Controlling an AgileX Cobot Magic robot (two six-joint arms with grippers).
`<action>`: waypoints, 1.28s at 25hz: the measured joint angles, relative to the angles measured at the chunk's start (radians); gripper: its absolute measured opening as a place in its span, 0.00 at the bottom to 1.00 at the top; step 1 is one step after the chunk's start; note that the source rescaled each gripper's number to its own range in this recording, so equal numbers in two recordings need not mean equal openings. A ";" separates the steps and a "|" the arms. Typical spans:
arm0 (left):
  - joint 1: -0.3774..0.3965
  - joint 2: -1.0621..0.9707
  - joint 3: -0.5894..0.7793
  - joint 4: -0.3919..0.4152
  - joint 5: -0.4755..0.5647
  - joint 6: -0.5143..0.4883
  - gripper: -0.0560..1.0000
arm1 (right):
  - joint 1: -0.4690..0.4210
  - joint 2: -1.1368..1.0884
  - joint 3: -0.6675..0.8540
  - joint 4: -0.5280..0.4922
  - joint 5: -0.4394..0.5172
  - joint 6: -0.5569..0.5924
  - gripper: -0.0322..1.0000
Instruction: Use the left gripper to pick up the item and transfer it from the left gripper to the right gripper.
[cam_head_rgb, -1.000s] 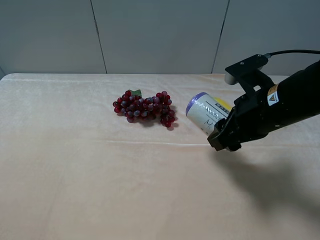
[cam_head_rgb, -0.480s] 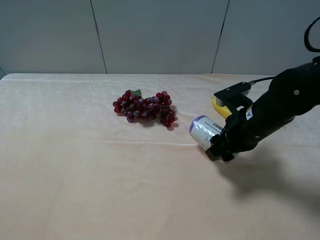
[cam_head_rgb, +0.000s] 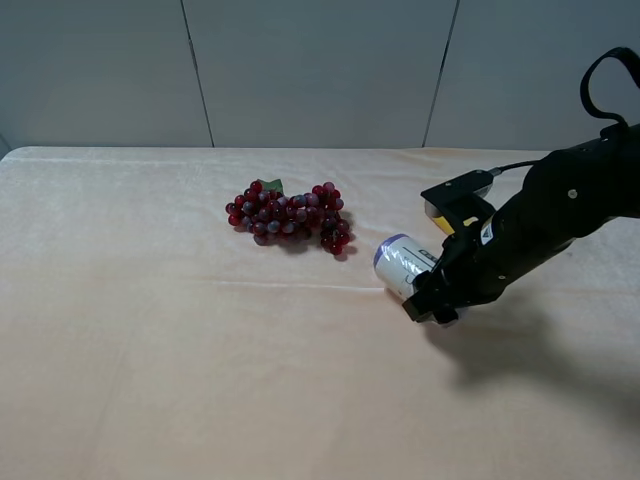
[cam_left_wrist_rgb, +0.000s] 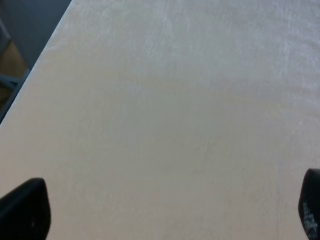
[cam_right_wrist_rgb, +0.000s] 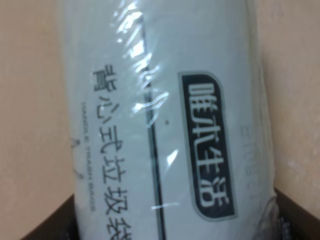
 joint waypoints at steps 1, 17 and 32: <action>0.000 0.000 0.000 0.000 0.000 0.000 1.00 | 0.000 0.000 0.000 0.000 0.000 0.000 0.03; 0.000 0.000 0.000 0.000 0.000 0.002 0.99 | 0.000 -0.029 -0.039 -0.008 0.113 -0.001 1.00; 0.000 0.000 0.000 0.000 0.000 0.002 0.99 | 0.000 -0.597 -0.243 -0.012 0.686 0.103 1.00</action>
